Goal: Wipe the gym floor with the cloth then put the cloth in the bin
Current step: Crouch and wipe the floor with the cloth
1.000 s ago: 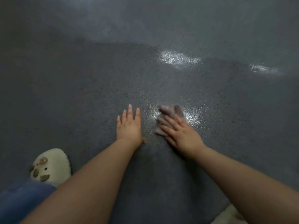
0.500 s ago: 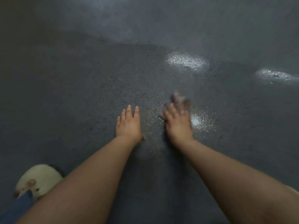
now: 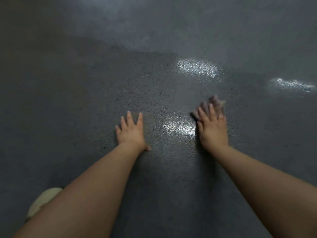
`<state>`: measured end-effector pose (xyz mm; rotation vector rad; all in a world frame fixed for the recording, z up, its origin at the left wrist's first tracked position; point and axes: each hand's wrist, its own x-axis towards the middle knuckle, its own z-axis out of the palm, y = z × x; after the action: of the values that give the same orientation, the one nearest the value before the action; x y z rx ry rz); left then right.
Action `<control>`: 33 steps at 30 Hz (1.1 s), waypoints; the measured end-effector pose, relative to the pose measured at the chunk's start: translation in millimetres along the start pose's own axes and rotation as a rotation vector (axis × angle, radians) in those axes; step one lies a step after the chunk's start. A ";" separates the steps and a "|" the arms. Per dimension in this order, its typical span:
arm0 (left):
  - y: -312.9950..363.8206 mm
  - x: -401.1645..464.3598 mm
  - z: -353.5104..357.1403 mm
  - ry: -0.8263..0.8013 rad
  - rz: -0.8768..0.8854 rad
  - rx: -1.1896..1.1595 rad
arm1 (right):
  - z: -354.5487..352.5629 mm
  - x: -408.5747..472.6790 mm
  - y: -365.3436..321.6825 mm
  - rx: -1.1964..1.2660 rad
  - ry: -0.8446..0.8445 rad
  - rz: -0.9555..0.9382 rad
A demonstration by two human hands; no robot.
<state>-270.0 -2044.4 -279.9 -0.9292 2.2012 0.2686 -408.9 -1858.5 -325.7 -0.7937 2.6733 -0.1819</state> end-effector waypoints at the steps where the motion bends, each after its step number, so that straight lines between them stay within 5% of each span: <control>1: -3.1 1.1 0.7 -0.012 -0.032 -0.009 | -2.1 12.3 -10.9 0.048 -0.015 0.094; 4: -10.3 3.1 4.7 -0.020 -0.063 -0.016 | 1.2 32.3 -53.1 0.038 -0.059 0.109; 8: -18.8 2.8 12.8 0.037 -0.016 -0.016 | 33.5 -5.6 -96.1 -0.059 -0.020 -0.347; 13: -25.2 1.4 11.6 0.034 0.038 -0.035 | 47.6 -55.3 -78.9 0.008 -0.106 -0.534; 16: -39.3 2.7 5.6 -0.016 0.107 0.025 | 39.2 -34.9 -51.0 -0.014 0.002 -0.380; 20: -48.2 1.8 4.3 -0.030 0.156 0.057 | 12.2 13.5 -59.4 0.062 0.061 0.132; 23: -46.5 2.5 5.5 -0.024 0.151 0.056 | 3.2 47.0 -96.9 0.099 0.017 0.218; 33: -54.0 2.4 0.8 -0.040 0.204 0.084 | 41.1 -8.8 -139.9 0.009 -0.206 -0.427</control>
<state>-233.4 -2084.2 -277.7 -0.6488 2.2542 0.2853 -316.6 -1971.5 -331.0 -1.2972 2.2823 -0.2024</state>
